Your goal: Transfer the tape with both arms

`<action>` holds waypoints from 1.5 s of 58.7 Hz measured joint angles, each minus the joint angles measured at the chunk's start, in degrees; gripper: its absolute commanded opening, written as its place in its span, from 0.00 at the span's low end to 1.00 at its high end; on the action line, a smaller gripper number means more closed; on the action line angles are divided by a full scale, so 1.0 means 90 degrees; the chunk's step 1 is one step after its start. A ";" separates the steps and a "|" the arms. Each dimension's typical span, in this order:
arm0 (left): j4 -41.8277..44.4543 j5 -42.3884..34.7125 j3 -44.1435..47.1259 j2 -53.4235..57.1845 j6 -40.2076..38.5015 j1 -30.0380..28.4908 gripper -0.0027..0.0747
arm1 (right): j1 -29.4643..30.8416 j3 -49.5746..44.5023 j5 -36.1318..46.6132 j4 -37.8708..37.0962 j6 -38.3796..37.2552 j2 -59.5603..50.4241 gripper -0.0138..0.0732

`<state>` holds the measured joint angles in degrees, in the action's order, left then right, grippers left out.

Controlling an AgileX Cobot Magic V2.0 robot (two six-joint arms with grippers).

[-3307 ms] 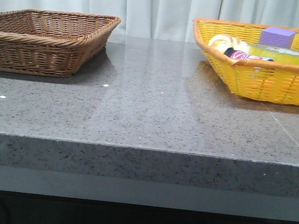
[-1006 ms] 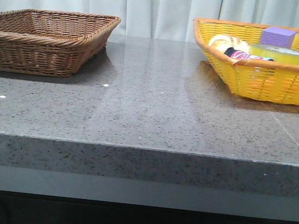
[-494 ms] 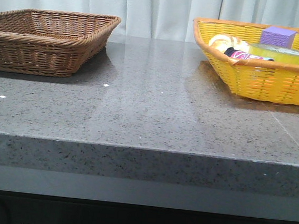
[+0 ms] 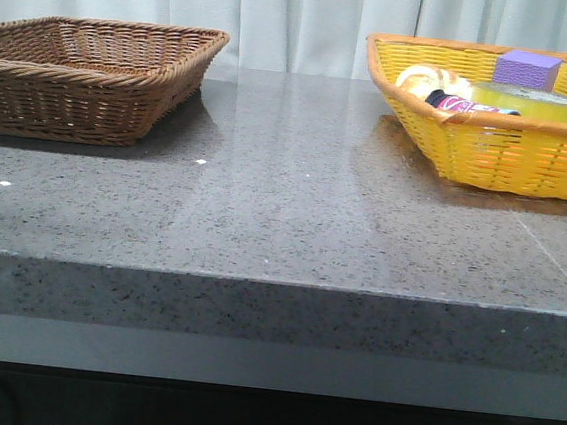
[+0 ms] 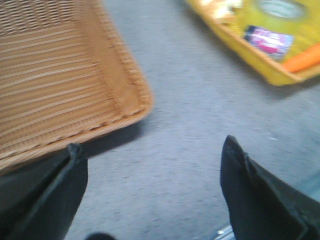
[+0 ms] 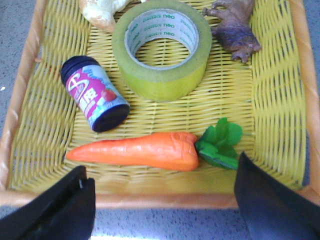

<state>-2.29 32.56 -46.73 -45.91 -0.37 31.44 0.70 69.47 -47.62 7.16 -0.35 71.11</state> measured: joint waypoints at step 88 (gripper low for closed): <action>0.0000 0.0069 0.0000 0.0000 0.0042 0.0878 0.74 | 0.0901 0.4248 -0.1569 0.1565 -0.0511 0.5220 0.51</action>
<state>-2.29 33.18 -46.73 -45.91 0.00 39.35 8.80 107.70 -61.75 21.24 -4.95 118.10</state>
